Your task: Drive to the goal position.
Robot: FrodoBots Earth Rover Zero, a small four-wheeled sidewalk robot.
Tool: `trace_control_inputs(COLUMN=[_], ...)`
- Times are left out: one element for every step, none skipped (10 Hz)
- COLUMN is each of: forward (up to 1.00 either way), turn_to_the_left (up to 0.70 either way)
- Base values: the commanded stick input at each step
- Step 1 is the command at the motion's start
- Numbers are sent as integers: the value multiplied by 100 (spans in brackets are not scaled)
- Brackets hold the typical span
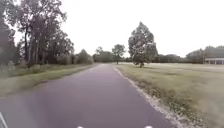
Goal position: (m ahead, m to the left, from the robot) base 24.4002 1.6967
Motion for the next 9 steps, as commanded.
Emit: trace_control_inputs(forward=[70,70,70,70,70,70,70,70,70], turn_to_the_left=[0,0,0,0,0,0,0,0,0])
